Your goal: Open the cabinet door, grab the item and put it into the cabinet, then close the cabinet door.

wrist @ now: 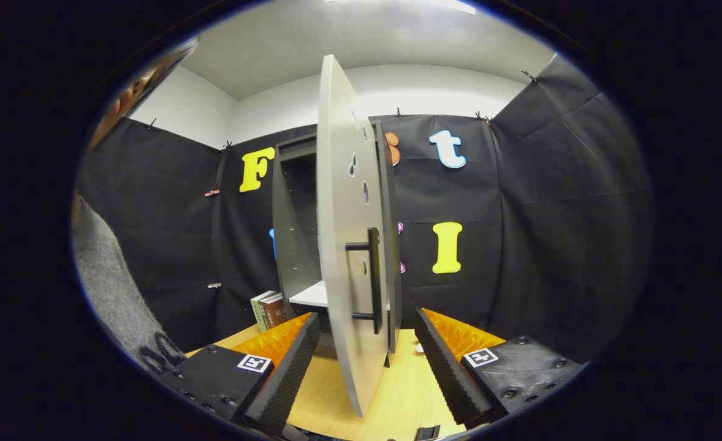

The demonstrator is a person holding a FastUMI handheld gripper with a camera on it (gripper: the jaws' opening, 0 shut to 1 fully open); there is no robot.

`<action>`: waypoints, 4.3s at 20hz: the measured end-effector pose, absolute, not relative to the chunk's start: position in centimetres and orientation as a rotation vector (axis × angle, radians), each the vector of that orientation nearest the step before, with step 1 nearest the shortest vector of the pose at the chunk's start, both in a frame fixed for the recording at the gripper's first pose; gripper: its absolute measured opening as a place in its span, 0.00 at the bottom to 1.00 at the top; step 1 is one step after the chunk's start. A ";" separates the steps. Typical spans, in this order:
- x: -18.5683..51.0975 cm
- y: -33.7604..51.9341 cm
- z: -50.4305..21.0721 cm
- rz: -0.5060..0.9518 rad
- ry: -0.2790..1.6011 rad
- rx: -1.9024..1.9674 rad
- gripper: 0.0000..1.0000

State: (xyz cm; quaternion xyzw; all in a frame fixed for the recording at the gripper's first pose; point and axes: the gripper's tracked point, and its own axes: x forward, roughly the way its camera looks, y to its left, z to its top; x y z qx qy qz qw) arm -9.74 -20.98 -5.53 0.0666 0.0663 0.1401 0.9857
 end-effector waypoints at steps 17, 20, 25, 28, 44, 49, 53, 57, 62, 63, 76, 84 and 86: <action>-4.0 -17.0 -7.9 0.511 0.173 0.189 0.97; -3.8 -14.0 -9.5 0.522 0.220 0.114 0.97; -2.9 -7.8 -9.5 0.514 0.189 0.097 0.97; -1.6 -4.0 -9.8 0.482 0.154 0.106 0.95; 7.7 7.2 -11.0 0.243 0.133 -0.053 0.97; 8.8 5.2 -11.1 0.154 0.142 -0.042 0.98; 8.1 5.5 -11.3 0.171 0.140 -0.047 0.98; 6.6 5.1 -10.2 0.180 0.122 -0.028 0.97; 5.5 5.0 -9.2 0.183 0.105 -0.017 0.97; 5.2 4.9 -9.0 0.183 0.101 -0.015 0.97; 4.5 6.2 -8.4 0.217 0.089 -0.027 0.97; 4.7 6.3 -9.0 0.211 0.097 -0.036 0.98; 4.7 6.3 -9.0 0.210 0.098 -0.038 0.97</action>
